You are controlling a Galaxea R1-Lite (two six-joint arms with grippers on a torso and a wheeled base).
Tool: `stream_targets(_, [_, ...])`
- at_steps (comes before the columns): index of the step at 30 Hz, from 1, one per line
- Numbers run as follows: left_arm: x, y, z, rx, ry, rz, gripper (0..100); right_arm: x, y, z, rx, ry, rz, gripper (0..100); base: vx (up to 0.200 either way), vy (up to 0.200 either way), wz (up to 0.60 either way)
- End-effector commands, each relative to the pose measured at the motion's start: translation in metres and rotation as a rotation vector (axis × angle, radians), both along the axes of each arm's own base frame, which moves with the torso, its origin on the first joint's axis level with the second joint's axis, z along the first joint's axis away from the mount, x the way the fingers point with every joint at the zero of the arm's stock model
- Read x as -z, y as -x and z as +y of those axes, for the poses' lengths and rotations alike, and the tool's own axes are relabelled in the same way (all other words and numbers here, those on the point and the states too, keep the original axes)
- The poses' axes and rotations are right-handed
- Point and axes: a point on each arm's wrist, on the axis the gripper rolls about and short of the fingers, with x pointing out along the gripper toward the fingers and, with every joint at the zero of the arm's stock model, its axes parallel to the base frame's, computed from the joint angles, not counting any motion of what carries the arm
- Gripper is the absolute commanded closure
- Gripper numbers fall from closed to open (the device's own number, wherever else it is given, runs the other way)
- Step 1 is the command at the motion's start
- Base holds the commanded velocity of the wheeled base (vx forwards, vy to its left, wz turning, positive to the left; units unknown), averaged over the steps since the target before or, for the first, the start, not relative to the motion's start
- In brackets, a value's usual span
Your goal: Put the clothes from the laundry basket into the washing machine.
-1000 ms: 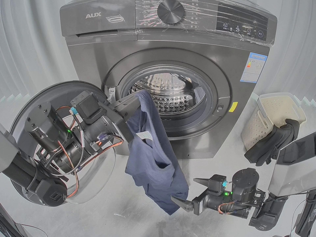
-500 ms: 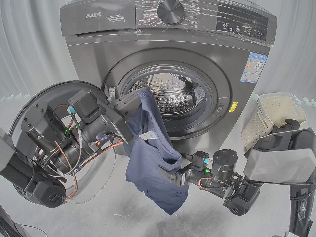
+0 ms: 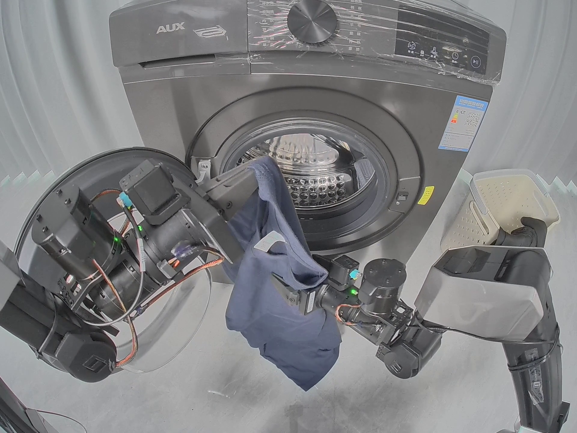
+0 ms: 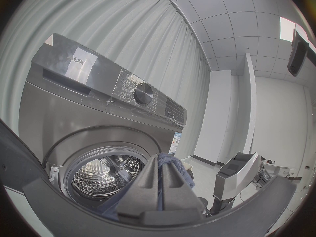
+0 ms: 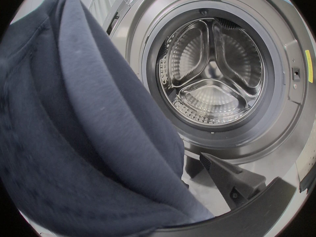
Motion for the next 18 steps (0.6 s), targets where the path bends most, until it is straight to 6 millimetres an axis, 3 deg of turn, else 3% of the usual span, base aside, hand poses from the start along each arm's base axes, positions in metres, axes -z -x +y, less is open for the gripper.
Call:
stream_targets(1, [-0.001,0.001,-0.001,0.008,0.003,-0.003,100,0.001,-0.013,0.008,0.022,-0.032,-0.025,0,0.000,0.000,0.00])
stream_targets(4, [-0.001,0.001,-0.001,0.007,0.004,-0.001,100,0.000,-0.015,0.007,0.040,-0.041,-0.028,0,0.000,0.000,0.00])
stream_targets(5, [-0.001,0.001,-0.001,0.004,0.004,-0.001,100,-0.001,-0.015,0.006,0.046,-0.045,-0.030,100,0.000,0.000,0.00])
stream_targets(10, [0.002,-0.002,0.000,-0.003,-0.001,0.010,100,-0.011,-0.018,0.002,0.062,-0.072,-0.044,100,0.000,0.000,0.00])
stream_targets(18, [0.026,-0.022,0.012,-0.080,-0.049,0.080,100,-0.065,-0.012,-0.034,0.145,-0.118,-0.100,100,0.000,0.000,0.00])
